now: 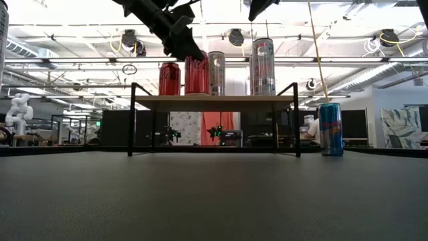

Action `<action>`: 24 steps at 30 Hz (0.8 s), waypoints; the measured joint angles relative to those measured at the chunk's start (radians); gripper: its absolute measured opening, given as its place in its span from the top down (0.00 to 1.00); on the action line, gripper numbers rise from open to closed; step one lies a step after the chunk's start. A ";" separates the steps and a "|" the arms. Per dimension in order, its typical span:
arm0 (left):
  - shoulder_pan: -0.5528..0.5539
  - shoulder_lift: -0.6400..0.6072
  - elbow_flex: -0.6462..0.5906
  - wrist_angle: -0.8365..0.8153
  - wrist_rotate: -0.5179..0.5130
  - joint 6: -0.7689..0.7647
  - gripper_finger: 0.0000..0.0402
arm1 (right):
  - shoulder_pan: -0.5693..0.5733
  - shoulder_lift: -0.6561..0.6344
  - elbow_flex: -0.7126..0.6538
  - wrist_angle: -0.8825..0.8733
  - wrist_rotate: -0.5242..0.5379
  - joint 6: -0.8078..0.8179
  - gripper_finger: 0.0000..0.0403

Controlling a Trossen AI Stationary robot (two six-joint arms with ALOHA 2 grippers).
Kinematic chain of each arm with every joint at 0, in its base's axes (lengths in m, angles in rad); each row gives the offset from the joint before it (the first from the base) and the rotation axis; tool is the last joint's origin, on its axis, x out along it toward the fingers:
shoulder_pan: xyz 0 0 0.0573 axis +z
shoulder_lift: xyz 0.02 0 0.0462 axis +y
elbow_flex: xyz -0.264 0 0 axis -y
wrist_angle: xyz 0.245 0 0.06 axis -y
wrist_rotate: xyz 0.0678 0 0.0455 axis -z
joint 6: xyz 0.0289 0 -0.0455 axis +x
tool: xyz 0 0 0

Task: Place canned beverage on shelf
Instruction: Put the red soda can on the shelf aligned with the other red soda can

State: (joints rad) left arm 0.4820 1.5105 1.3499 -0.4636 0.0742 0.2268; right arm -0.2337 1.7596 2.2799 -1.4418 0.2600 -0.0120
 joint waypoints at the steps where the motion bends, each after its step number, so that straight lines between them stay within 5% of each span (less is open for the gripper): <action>1: 0.000 0.000 0.000 -0.003 0.000 0.000 0.28 | 0.000 0.000 0.000 0.000 0.000 0.000 1.00; 24: 0.042 -0.073 -0.002 -0.194 -0.034 0.015 0.28 | 0.000 0.000 0.000 -0.043 -0.003 0.018 1.00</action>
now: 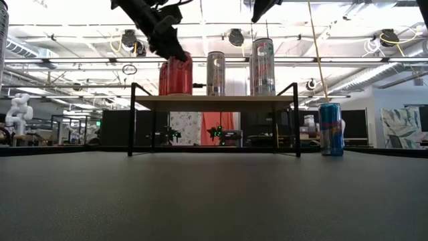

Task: Place canned beverage on shelf
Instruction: Put the red soda can on the shelf aligned with the other red soda can

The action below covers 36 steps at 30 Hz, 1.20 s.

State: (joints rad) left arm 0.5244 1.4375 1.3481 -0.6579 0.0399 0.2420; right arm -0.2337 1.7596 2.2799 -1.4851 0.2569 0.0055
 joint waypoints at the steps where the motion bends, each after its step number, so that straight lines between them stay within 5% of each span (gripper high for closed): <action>1: 0.004 -0.010 -0.001 -0.012 0.000 0.000 0.28 | 0.000 0.000 0.000 -0.001 0.000 0.006 1.00; 36: 0.053 -0.046 -0.001 -0.152 -0.003 -0.024 0.25 | 0.001 0.000 0.000 -0.010 -0.001 0.035 1.00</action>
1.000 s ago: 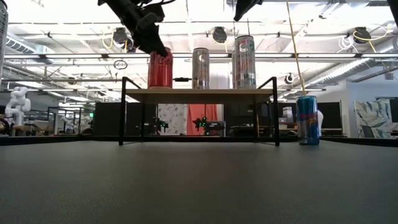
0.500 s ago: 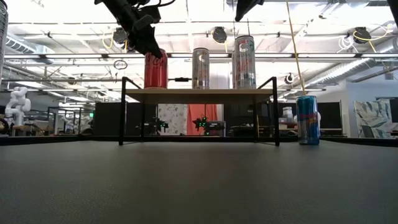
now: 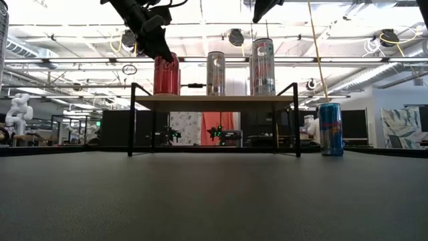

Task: Place canned beverage on shelf
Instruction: Put the red soda can on the shelf aligned with the other red soda can

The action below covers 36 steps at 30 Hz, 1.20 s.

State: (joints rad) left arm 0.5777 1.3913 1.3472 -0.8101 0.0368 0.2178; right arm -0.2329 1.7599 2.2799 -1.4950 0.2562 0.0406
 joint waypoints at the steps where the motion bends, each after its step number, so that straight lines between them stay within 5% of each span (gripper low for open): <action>1: 0.000 0.000 0.000 0.000 0.000 0.000 0.24 | 0.000 0.000 0.000 0.000 0.000 0.000 1.00; 36: -0.001 -0.001 0.000 -0.032 -0.013 -0.003 0.21 | 0.000 0.000 0.000 0.001 0.000 0.000 1.00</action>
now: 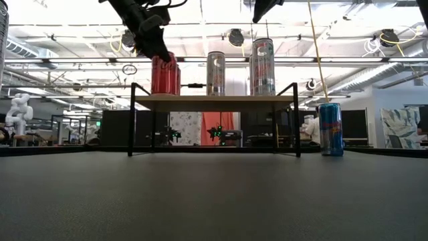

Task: Place canned beverage on shelf
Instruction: Put the red soda can on the shelf aligned with the other red soda can

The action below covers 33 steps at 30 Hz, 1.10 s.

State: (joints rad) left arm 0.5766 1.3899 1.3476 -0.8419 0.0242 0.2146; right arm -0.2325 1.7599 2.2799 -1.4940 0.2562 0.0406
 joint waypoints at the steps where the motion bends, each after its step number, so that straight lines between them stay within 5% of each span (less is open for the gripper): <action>1: 0.000 0.000 0.000 -0.004 0.000 0.000 0.21 | 0.000 0.000 0.000 0.000 0.000 0.000 1.00; 33: -0.001 0.001 -0.002 0.023 -0.006 -0.051 0.21 | 0.000 0.000 0.000 0.000 0.000 0.000 1.00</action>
State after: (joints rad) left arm 0.5758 1.3911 1.3457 -0.8192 0.0183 0.1631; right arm -0.2325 1.7599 2.2799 -1.4940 0.2559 0.0406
